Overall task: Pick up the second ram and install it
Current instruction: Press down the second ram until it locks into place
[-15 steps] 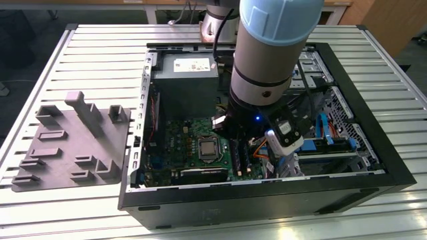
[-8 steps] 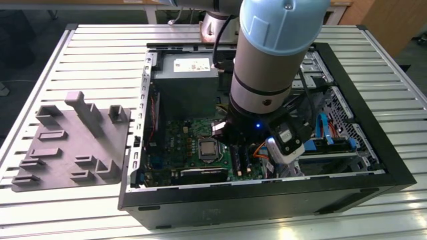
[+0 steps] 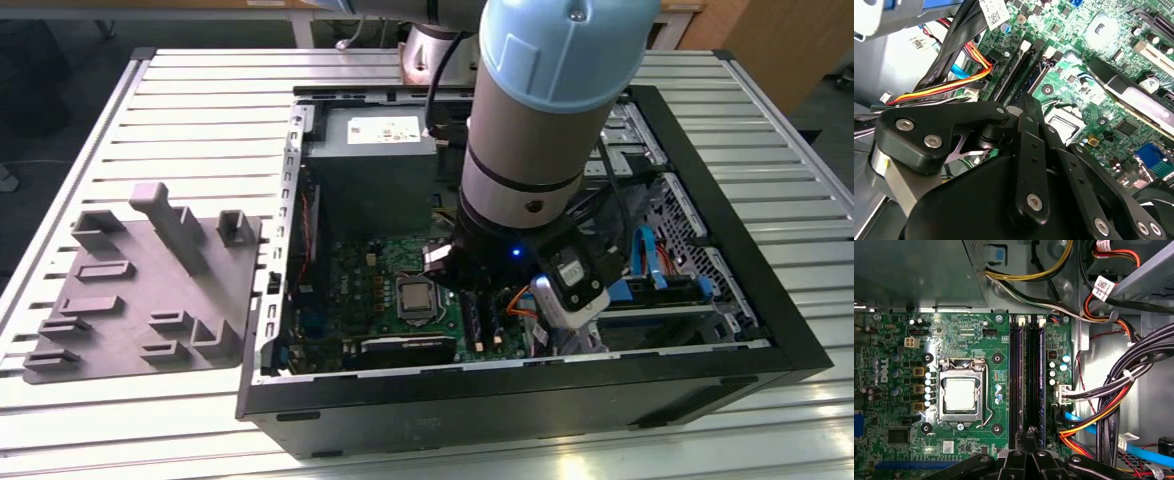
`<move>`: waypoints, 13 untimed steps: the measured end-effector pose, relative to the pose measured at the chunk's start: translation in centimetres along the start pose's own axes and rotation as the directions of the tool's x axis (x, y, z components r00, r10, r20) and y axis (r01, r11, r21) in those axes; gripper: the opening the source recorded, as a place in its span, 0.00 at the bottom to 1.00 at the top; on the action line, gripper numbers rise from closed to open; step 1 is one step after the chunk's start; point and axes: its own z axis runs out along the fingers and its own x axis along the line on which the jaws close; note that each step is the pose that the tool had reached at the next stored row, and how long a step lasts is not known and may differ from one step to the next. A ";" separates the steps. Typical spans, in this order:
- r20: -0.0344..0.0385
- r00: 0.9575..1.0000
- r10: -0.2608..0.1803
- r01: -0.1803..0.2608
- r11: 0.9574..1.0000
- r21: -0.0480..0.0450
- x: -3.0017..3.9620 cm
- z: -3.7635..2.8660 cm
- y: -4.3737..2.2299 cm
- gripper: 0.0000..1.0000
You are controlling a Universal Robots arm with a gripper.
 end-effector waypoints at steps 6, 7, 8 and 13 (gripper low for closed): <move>0.000 1.000 0.000 0.000 1.000 0.000 0.01 0.28 -0.04 0.11; 0.000 1.000 0.000 0.000 1.000 0.000 0.01 0.36 -0.06 0.11; 0.000 1.000 0.000 0.000 1.000 0.000 0.01 0.44 -0.09 0.11; 0.000 1.000 0.000 0.000 1.000 0.000 0.01 0.66 -0.19 0.11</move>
